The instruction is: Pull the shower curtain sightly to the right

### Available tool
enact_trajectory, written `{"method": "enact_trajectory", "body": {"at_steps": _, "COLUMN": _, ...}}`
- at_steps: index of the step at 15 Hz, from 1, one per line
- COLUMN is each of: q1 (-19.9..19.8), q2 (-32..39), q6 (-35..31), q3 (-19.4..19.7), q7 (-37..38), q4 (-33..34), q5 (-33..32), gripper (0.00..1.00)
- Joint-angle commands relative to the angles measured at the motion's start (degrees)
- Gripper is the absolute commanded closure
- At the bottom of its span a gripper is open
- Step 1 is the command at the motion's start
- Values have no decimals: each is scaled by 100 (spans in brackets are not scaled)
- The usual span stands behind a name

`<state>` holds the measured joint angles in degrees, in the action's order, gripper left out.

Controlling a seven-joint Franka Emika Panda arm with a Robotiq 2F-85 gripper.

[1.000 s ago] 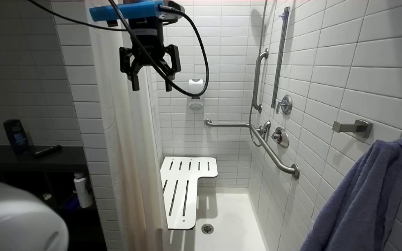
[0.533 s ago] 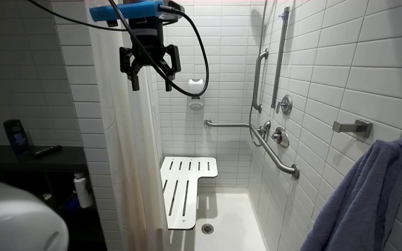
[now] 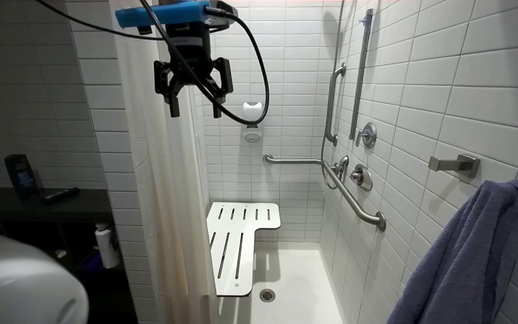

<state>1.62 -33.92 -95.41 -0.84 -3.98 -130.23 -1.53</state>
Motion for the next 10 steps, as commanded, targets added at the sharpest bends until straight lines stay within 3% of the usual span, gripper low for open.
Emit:
{"method": "enact_trajectory", "body": {"at_steps": 1, "q1": 27, "q2": 2, "q6": -13, "q3": 23, "q7": -43, "q4": 6, "q5": -15, "gripper": 0}}
{"method": "enact_trajectory", "body": {"at_steps": 5, "q1": 101, "q2": -63, "q6": -389, "q3": 96, "q7": -377, "q4": -100, "q5": -18, "gripper": 0}}
{"method": "enact_trajectory", "body": {"at_steps": 10, "q1": 312, "q2": -159, "q6": -1525, "q3": 325, "q7": -1509, "q4": -386, "q5": -51, "gripper": 0}}
